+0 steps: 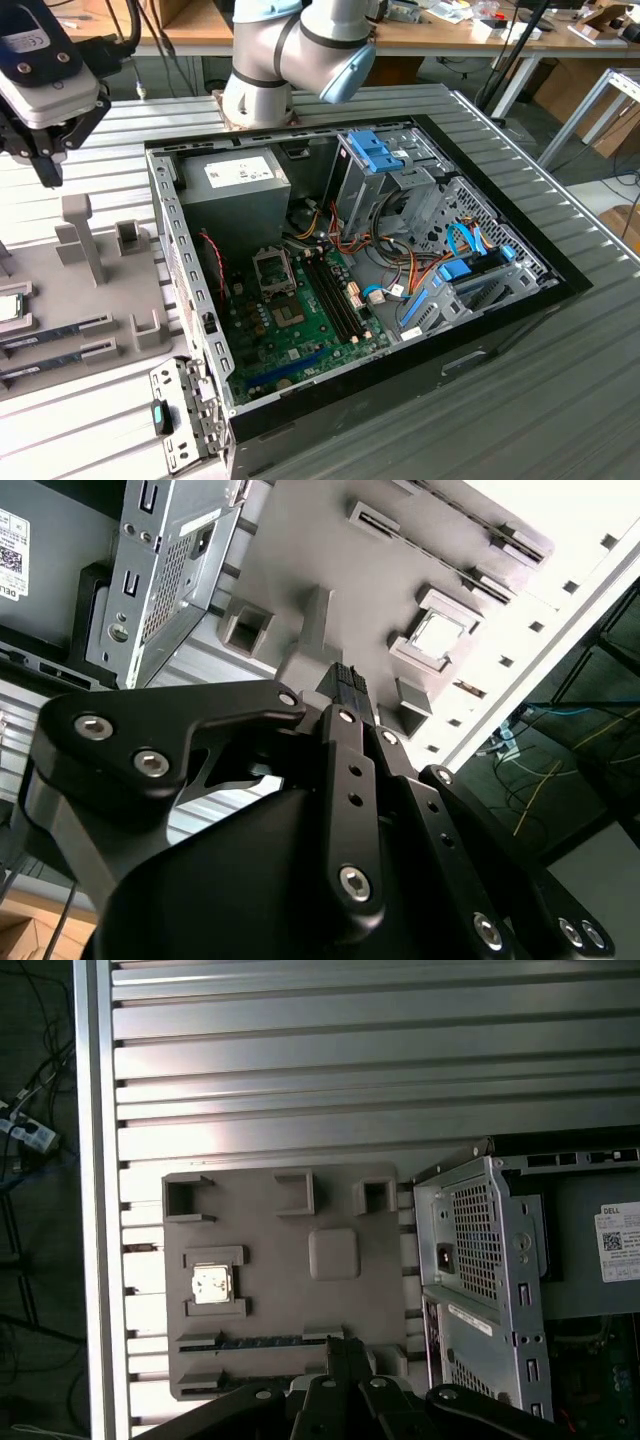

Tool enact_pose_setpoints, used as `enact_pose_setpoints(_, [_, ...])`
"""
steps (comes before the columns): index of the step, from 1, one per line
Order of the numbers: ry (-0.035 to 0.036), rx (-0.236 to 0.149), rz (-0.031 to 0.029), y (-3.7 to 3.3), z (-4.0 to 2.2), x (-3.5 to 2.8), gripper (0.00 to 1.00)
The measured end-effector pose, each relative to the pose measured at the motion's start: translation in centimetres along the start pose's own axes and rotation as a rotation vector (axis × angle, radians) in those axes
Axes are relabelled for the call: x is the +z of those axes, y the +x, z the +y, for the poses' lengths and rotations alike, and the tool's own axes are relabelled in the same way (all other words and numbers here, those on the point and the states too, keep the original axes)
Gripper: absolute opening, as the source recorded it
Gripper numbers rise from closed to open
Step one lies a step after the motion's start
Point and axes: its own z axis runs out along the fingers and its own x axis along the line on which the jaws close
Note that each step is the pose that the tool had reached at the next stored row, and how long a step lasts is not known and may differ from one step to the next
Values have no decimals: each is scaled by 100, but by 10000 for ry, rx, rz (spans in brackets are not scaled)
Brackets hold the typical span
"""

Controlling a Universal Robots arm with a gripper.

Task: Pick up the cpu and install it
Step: 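Reach for the cpu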

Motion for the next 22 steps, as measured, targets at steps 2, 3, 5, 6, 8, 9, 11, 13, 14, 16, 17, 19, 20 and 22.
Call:
enact_pose_setpoints(2, [0,0,0,18,-1,0,11])
enact_pose_setpoints(3, [0,0,0,28,-2,-1,11])
enact_pose_setpoints(5, [0,0,0,40,-3,-1,11])
enact_pose_setpoints(6, [0,-1,0,45,-4,0,11])
enact_pose_setpoints(8, [0,0,0,59,-4,-1,11])
enact_pose_setpoints(9, [0,0,0,65,-5,-1,11])
enact_pose_setpoints(11, [0,0,0,79,-6,-1,11])
enact_pose_setpoints(13, [0,0,0,93,-7,-2,11])
enact_pose_setpoints(14, [1,0,0,102,-8,-2,11])
enact_pose_setpoints(16, [0,0,0,118,-9,-2,11])
enact_pose_setpoints(17, [0,0,0,122,-9,-2,11])
enact_pose_setpoints(19, [1,0,1,130,-10,-2,11])
enact_pose_setpoints(20, [0,0,0,137,-10,-1,11])
enact_pose_setpoints(22, [0,0,0,149,-11,-1,11])
